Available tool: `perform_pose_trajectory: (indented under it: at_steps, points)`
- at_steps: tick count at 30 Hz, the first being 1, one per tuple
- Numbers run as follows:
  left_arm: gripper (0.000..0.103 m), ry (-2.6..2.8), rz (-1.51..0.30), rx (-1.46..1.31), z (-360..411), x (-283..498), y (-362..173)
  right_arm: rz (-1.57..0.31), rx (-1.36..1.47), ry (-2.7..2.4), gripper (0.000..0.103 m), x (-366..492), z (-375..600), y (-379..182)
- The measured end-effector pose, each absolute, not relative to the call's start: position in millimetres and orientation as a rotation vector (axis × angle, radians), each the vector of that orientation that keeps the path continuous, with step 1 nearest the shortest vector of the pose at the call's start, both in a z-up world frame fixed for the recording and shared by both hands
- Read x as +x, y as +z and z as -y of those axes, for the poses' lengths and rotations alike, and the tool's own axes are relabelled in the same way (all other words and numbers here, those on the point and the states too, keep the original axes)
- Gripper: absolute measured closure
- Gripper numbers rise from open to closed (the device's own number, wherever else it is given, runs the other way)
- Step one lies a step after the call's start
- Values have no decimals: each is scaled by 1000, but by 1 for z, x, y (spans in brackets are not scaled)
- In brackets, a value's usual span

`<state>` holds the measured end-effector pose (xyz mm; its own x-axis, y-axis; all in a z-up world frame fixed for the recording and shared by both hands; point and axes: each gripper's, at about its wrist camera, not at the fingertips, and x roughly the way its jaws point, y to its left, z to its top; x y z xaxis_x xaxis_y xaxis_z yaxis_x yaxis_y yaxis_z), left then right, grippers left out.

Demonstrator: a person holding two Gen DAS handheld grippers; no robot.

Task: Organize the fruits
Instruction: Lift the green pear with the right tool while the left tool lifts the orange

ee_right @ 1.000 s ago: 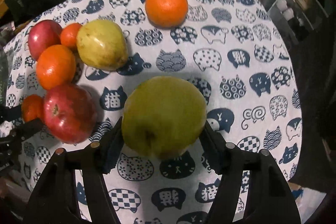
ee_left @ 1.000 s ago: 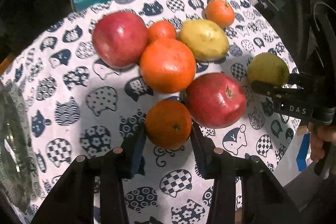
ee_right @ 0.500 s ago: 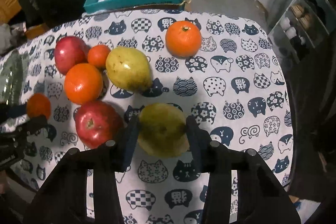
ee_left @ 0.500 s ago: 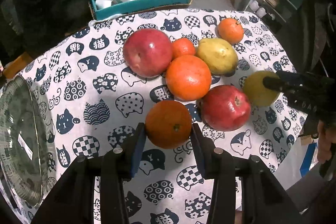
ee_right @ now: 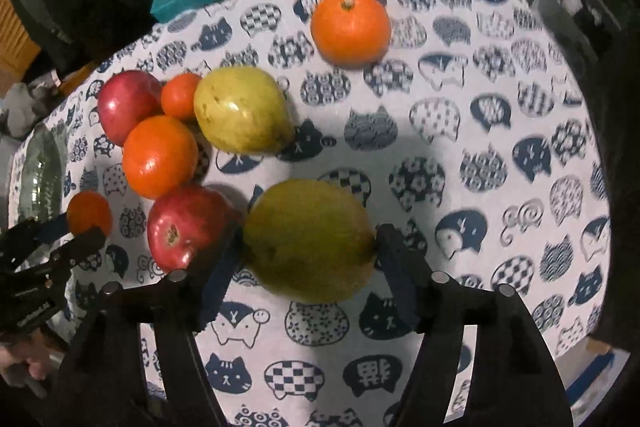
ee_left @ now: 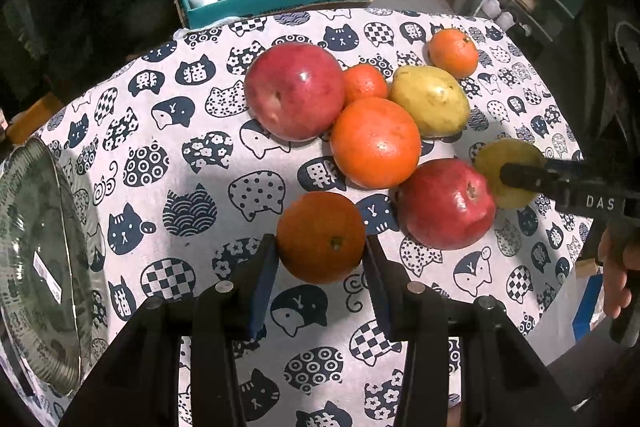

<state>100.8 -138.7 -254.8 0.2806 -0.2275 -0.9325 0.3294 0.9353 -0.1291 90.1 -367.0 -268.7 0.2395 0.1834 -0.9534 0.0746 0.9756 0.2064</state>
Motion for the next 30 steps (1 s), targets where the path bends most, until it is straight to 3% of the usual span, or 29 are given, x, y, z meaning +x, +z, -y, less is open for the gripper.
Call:
perform_pose_trajectory:
  at_steps: [5, 11, 19, 30]
  points:
    - [59, -376, -1238, 95, 140, 103, -257, -1353, 271, 93, 27, 94, 366, -280]
    - [59, -378, -1243, 95, 140, 103, -259, -1362, 300, 107, 30, 94, 367, -280]
    - [59, -377, -1244, 94, 140, 103, -259, -1331, 65, 46, 30, 90, 348, -274]
    - [59, -362, -1193, 94, 135, 100, -241, -1178, -43, 1, 30, 79, 347, -234]
